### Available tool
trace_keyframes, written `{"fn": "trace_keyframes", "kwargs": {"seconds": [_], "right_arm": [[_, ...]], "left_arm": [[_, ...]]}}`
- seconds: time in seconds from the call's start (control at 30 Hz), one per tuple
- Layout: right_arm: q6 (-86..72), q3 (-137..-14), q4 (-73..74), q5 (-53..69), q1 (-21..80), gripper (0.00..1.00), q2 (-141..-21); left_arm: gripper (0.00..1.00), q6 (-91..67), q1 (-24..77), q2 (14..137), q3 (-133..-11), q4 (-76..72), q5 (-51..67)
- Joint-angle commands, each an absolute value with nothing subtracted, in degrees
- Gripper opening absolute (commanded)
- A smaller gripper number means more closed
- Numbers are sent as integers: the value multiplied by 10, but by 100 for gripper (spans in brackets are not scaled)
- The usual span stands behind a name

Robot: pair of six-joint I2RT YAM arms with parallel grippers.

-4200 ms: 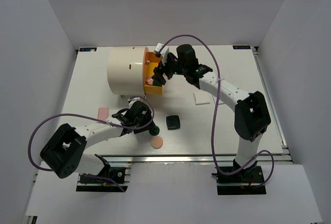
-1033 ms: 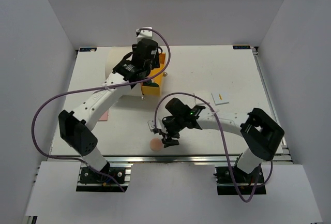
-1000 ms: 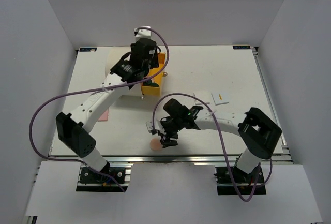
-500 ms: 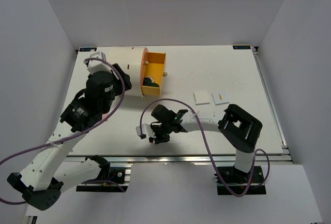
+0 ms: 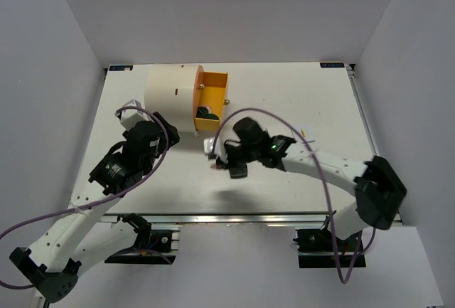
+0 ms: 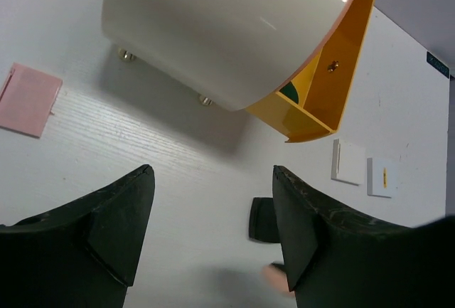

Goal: Organize the makeup

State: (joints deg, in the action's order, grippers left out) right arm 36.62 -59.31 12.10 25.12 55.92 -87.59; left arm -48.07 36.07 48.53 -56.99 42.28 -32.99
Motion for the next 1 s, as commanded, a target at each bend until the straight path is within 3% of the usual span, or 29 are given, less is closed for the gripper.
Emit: {"fn": "trace_keyframes", "kwargs": {"seconds": [0.0,0.23,0.47,0.57,0.83,0.87,0.97], "right_arm": [[295,-649,55,268,495,0,-815],[150,-730,-84,162,421,0,-855],[87,-895,-48,144,408,0,-1004],[78,-938,-29,146,404,4,-1049],[78,-941,-11,149,392,42,-1086],[79,-944,-7,150,392,51,-1089],[88,-955,-4,148,392,59,-1096]], "left_arm": [[78,-531,358,473,-535,411,-320],[82,-557,357,476,-504,372,-284],[84,-522,354,492,-570,385,-289],[84,-519,353,499,-595,393,-288],[85,-512,353,498,-619,397,-291],[85,-505,352,505,-627,397,-291],[85,-489,351,532,-658,406,-298]]}}
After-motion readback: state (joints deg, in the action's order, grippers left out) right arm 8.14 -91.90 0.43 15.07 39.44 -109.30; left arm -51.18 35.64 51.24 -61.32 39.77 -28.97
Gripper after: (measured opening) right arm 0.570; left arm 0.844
